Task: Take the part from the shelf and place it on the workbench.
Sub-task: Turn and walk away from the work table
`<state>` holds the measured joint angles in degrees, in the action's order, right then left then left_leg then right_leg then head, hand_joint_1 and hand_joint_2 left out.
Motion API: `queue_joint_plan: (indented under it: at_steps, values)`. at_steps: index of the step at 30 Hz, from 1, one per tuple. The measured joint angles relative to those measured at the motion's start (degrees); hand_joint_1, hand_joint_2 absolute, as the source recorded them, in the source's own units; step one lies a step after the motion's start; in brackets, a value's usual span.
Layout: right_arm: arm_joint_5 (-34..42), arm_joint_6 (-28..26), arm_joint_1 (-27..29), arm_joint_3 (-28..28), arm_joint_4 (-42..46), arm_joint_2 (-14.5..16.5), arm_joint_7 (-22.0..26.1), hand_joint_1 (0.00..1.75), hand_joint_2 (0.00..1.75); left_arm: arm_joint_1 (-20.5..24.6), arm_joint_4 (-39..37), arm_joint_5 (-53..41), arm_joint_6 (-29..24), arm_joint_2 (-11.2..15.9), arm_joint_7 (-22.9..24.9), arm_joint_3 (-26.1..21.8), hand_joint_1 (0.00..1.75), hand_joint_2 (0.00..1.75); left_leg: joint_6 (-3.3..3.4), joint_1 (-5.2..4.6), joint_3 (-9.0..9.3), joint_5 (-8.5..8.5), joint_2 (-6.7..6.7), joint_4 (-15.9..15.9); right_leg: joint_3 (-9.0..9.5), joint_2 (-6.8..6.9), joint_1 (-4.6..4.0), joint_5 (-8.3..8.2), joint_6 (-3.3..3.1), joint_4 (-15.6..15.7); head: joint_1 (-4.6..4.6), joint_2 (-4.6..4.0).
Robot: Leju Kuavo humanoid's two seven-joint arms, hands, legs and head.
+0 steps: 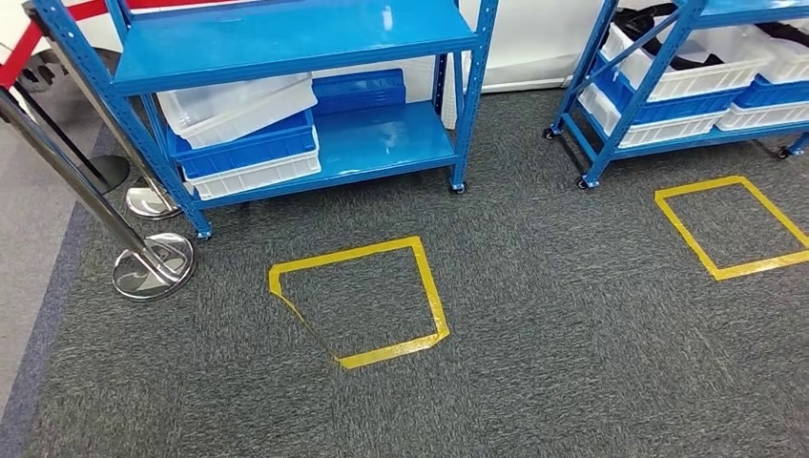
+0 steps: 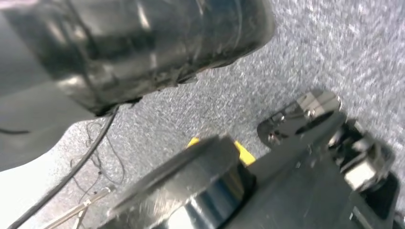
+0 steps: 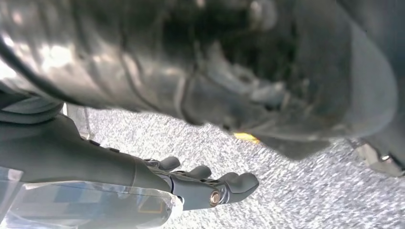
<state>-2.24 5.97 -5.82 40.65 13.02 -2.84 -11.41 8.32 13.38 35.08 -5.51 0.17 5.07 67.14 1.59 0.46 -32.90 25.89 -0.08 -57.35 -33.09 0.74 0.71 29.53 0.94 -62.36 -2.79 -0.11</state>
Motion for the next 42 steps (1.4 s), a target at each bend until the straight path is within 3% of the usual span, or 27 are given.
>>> queue_joint_plan:
  at_steps: [3, 4, 5, 6, 8, 10, 14, 16, 18, 19, 20, 21, 24, 26, 29, 31, 33, 34, 35, 36, 37, 39, 40, 42]
  values:
    - [-0.1, -0.1, 0.1, 0.0, 0.0, 0.0, 0.0, 0.00, 0.00, 0.0, 0.0, 0.0, 0.1, 0.0, 0.0, 0.0, 0.00, 0.00, 0.55, -0.06, 0.06, 0.03, -0.08, 0.1, -5.05, -0.29, 0.04, 4.77, 0.48, -10.2, 0.25, 0.00]
    - [-0.2, -0.2, 0.1, 0.0, 0.0, 0.0, 0.0, 0.00, 0.00, -0.1, 0.0, 0.0, 0.1, 0.0, 0.0, 0.0, 0.00, 0.00, 0.57, -0.09, 0.08, 0.07, -0.16, 0.1, -6.12, -0.33, 0.07, 5.01, 0.57, -12.1, 0.25, 0.00]
    - [-0.2, -0.2, 0.2, 0.0, 0.0, 0.0, 0.1, 0.00, 0.00, -0.1, 0.0, 0.0, 0.2, 0.0, 0.0, 0.0, 0.00, 0.00, 0.55, -0.10, 0.13, 0.13, -0.28, 0.0, -6.19, -0.35, 0.11, 4.12, 0.60, -12.0, 0.26, 0.00]
    - [-0.2, -0.3, 0.2, 0.0, 0.0, -0.1, 0.1, 0.00, 0.00, -0.1, 0.0, 0.0, 0.2, 0.0, 0.0, 0.0, 0.00, 0.00, 0.45, -0.10, 0.21, 0.20, -0.45, -0.1, -5.18, -0.37, 0.17, 2.27, 0.56, -9.6, 0.27, 0.00]
    - [-0.1, -0.4, 0.2, 0.0, 0.0, -0.1, 0.1, 0.00, 0.00, -0.1, 0.0, -0.1, 0.2, 0.1, 0.0, 0.0, 0.00, 0.00, 0.07, -0.21, 0.25, 0.48, -0.75, -0.5, -1.71, -0.58, 0.23, -1.42, 0.28, -2.1, 0.29, 0.00]
    - [0.1, -0.4, 0.1, 0.0, 0.0, -0.2, 0.1, 0.00, 0.00, -0.1, 0.0, -0.1, 0.2, 0.1, 0.0, 0.0, 0.00, 0.00, -0.47, -0.39, 0.06, 0.72, -0.92, -0.9, 0.11, -0.83, 0.10, -2.53, -0.26, 2.1, 0.24, 0.00]
    - [0.4, -0.4, 0.1, 0.0, 0.0, -0.2, -0.2, 0.00, 0.00, -0.1, 0.0, -0.1, 0.2, 0.2, -0.1, 0.0, 0.00, 0.00, -1.65, -0.22, -0.32, 1.42, -0.85, -1.7, 0.40, -0.72, 0.05, -2.59, -1.61, 2.8, 0.15, 0.00]
    - [0.4, -0.5, 0.1, 0.0, -0.1, -0.3, -0.3, 0.00, 0.00, -0.1, 0.0, 0.0, 0.2, 0.3, -0.2, 0.0, 0.00, 0.00, -2.26, -0.03, -2.29, 4.14, -0.56, -6.0, 0.56, -0.55, 0.25, -2.79, -2.20, 3.0, -0.14, 0.00]
    - [0.4, -0.6, 0.1, 0.0, -0.1, -0.4, -0.4, 0.00, 0.00, -0.1, 0.0, 0.1, 0.1, 0.3, -0.3, 0.0, 0.00, 0.00, -2.68, 0.09, -5.75, 7.51, -0.40, -13.3, 0.45, -0.47, 0.20, -2.77, -2.45, 3.0, -0.35, 0.00]
    - [0.4, -0.6, 0.1, 0.0, -0.1, -0.4, -0.4, 0.00, 0.00, -0.2, 0.0, 0.2, 0.1, 0.3, -0.3, 0.0, 0.00, 0.00, -2.80, 0.13, -6.96, 8.16, -0.37, -15.7, 0.44, -0.44, 0.19, -2.75, -2.48, 3.0, -0.33, 0.00]
    - [0.4, -0.6, 0.1, 0.0, -0.1, -0.4, -0.4, 0.00, 0.00, -0.3, 0.0, 0.2, 0.1, 0.3, -0.3, 0.0, 0.00, 0.00, -2.87, 0.15, -7.33, 7.79, -0.35, -16.4, 0.46, -0.42, 0.18, -2.72, -2.50, 3.0, -0.34, 0.00]
    - [0.4, -0.6, 0.1, 0.0, -0.1, -0.4, -0.4, 0.00, 0.00, -0.3, 0.0, 0.3, 0.1, 0.3, -0.3, 0.0, 0.00, 0.00, -2.85, 0.17, -6.60, 6.34, -0.33, -14.8, 0.51, -0.44, 0.19, -2.67, -2.47, 3.0, -0.34, 0.00]
    - [0.4, -0.6, 0.1, 0.0, -0.1, -0.4, -0.4, 0.00, 0.00, -0.2, 0.0, 0.3, 0.1, 0.4, -0.3, 0.0, 0.00, 0.00, -2.34, 0.05, -1.62, 1.44, -0.14, -4.4, 0.68, -0.49, 0.10, -2.39, -2.03, 2.8, -0.34, 0.00]
    - [0.5, -0.6, 0.0, 0.0, -0.1, -0.4, -0.4, 0.00, 0.00, 0.0, 0.0, 0.3, 0.3, 0.4, -0.3, 0.0, 0.00, 0.00, -1.70, -0.24, -0.16, 1.07, -0.11, -1.3, 0.61, -0.47, -0.06, -2.30, -1.43, 2.8, -0.28, 0.00]
    - [0.5, -0.6, 0.0, 0.0, -0.1, -0.4, -0.4, 0.00, 0.00, -0.2, 0.0, 0.3, 0.5, 0.4, -0.3, 0.0, 0.00, 0.00, -0.66, -0.20, 0.16, 0.97, -0.24, -0.7, 0.54, -0.41, -0.06, -1.94, -0.47, 2.5, -0.24, 0.00]
    - [0.7, -0.7, 0.0, 0.0, -0.1, -0.4, -0.4, 0.00, 0.00, -0.2, 0.0, 0.3, 0.6, 0.5, -0.3, 0.0, 0.00, 0.00, 0.10, 0.01, 0.57, 0.75, -0.22, -0.1, -1.00, -0.47, -0.02, 0.20, 0.00, -1.0, -0.10, 0.00]
    - [0.9, -0.7, 0.0, 0.0, -0.1, -0.5, -0.3, 0.00, 0.00, -0.1, 0.0, 0.4, 0.7, 0.5, -0.3, 0.0, 0.00, 0.00, 0.57, -0.06, 0.66, 0.84, -0.20, -0.1, -4.53, -0.54, 0.00, 3.42, 0.30, -8.1, 0.03, 0.00]
    - [1.0, -0.7, 0.0, 0.0, -0.1, -0.5, -0.3, 0.00, 0.00, -0.1, 0.0, 0.4, 0.8, 0.5, -0.3, 0.0, 0.00, 0.00, 0.66, -0.10, 0.68, 0.90, -0.22, -0.1, -6.15, -0.55, 0.01, 4.28, 0.42, -11.1, 0.03, 0.00]
    - [1.1, -0.6, 0.1, 0.0, -0.1, -0.5, -0.2, 0.00, 0.00, -0.2, 0.0, 0.5, 0.9, 0.5, -0.3, 0.0, 0.00, 0.00, 0.70, -0.12, 0.73, 0.97, -0.26, -0.2, -7.00, -0.55, 0.03, 4.14, 0.50, -12.4, 0.03, 0.00]
    - [1.2, -0.5, 0.1, 0.0, -0.1, -0.5, -0.2, 0.00, 0.00, -0.2, 0.0, 0.5, 1.0, 0.5, -0.3, 0.0, 0.00, 0.00, 0.67, -0.13, 0.82, 1.05, -0.34, -0.2, -6.80, -0.55, 0.06, 2.90, 0.51, -11.6, 0.03, 0.00]
    - [1.2, -0.5, 0.1, 0.0, -0.1, -0.5, -0.1, 0.00, 0.00, -0.2, 0.0, 0.5, 1.1, 0.5, -0.3, 0.0, 0.00, 0.00, 0.58, -0.12, 0.96, 1.17, -0.44, -0.3, -5.63, -0.55, 0.10, 0.92, 0.45, -8.9, 0.04, 0.00]
    - [1.4, -0.3, 0.1, 0.0, -0.1, -0.5, 0.0, 0.00, 0.00, -0.2, 0.0, 0.6, 1.3, 0.5, -0.3, 0.0, 0.00, 0.00, 0.15, -0.23, 1.10, 1.58, -0.63, -0.7, -2.30, -0.65, 0.05, -2.33, 0.06, -1.5, 0.04, 0.00]
    - [1.5, -0.3, 0.0, 0.0, -0.1, -0.5, 0.0, 0.00, 0.00, -0.2, 0.0, 0.6, 1.3, 0.5, -0.3, 0.0, 0.00, 0.00, -0.15, -0.32, 1.07, 1.76, -0.69, -0.9, -1.21, -0.72, -0.01, -2.98, -0.20, 0.9, 0.01, 0.00]
    - [1.6, -0.1, 0.0, 0.0, -0.1, -0.5, 0.1, 0.00, 0.00, -0.2, 0.0, 0.7, 1.4, 0.5, -0.3, 0.0, 0.00, 0.00, -0.79, -0.49, 0.99, 1.97, -0.76, -1.0, -0.63, -0.84, -0.22, -2.79, -0.78, 2.3, -0.02, 0.00]
